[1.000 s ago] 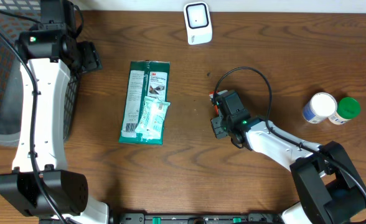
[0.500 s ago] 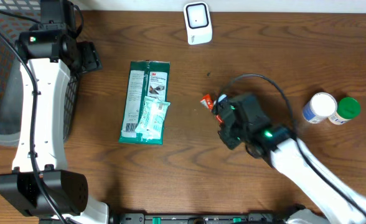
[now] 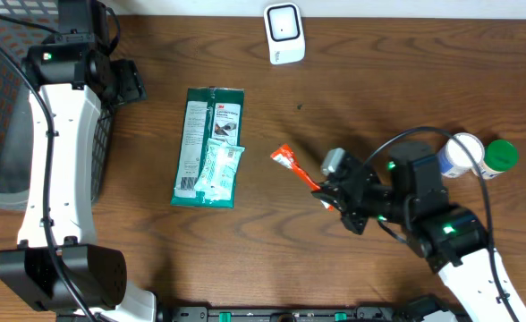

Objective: Scan the item barcode
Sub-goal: 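Lift the red stick upright with the right gripper, then raise the red stick to the white scanner with the right gripper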

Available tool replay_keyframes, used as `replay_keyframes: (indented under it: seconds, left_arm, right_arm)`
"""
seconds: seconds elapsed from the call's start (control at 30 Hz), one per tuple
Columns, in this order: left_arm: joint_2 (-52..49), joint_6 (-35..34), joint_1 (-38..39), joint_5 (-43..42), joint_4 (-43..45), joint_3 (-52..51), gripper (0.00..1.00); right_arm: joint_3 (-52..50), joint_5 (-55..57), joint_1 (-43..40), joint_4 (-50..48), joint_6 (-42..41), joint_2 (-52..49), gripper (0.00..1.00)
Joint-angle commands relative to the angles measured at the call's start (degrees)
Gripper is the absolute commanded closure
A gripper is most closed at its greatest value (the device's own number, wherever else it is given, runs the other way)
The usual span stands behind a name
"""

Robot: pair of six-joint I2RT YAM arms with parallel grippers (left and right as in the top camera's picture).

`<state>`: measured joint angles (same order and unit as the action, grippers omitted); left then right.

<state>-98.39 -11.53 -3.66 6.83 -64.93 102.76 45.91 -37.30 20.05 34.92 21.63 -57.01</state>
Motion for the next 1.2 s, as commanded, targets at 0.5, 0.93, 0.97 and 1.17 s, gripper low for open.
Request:
replay_keyframes:
  seconds: [0.5,0.93,0.97,1.17]
  left_arm:
    - [-0.63,0.96,-0.57,1.55,-0.11,-0.33,0.22]
    - [-0.63,0.96,-0.57,1.55,-0.11,-0.33,0.22]
    - [-0.63,0.96,-0.57,1.55,-0.11,-0.33,0.22]
    - [-0.63,0.96,-0.57,1.55,-0.11,-0.33,0.22]
  right_arm:
    - [2.4,-27.98,-13.2,2.21,-13.46,-3.21,0.99]
    - [5.4,-28.11,-10.51,1.95,-16.9,-3.28,0.99]
    - [5.42,-28.09,-10.51,1.95,-16.9,-3.26,0.99]
    - [5.42,-15.8,-10.08,1.95,-20.96,-4.02,0.99]
